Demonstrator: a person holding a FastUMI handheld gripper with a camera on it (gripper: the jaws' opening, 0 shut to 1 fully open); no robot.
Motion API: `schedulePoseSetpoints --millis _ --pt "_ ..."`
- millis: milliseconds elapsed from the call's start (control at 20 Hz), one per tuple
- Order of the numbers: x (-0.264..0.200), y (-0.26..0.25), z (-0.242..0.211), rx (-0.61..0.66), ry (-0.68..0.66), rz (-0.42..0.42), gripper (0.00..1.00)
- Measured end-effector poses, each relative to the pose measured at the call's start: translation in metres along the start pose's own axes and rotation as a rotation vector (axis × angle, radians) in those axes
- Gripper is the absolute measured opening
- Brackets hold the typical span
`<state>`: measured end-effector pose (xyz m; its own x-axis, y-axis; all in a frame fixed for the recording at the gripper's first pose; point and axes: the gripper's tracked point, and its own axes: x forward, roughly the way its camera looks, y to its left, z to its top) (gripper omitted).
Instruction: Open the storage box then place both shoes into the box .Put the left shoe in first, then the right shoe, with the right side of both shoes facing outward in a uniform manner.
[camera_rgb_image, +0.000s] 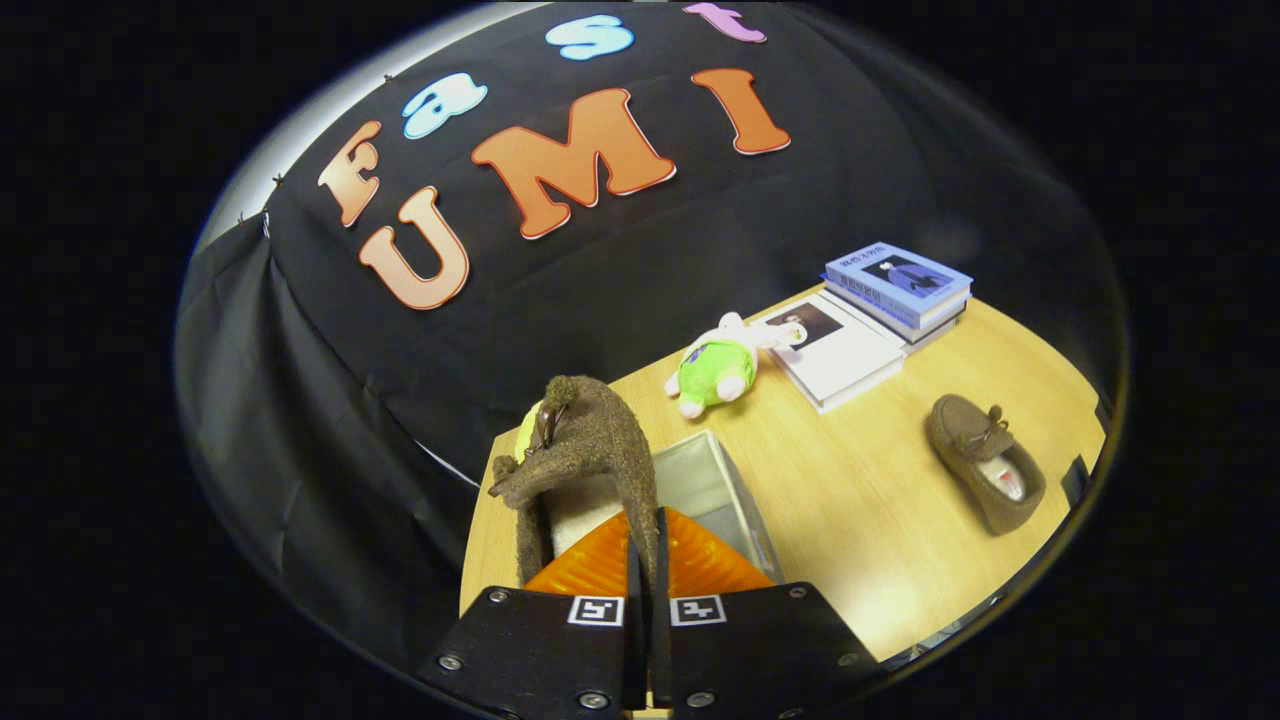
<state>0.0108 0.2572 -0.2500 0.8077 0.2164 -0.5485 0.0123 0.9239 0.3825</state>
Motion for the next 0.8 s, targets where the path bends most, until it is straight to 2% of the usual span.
schedulePoseSetpoints --millis 350,500,600,700,800 --pt "0.025 0.006 -0.046 -0.001 0.062 -0.046 0.03" --pt "0.034 0.016 -0.063 -0.020 0.094 -0.041 0.03" --pt "0.034 0.031 -0.073 -0.030 0.121 -0.001 0.08" --pt "0.036 0.043 -0.070 -0.032 0.112 0.034 0.34" --pt "0.033 0.046 -0.062 -0.068 0.095 0.032 0.72"
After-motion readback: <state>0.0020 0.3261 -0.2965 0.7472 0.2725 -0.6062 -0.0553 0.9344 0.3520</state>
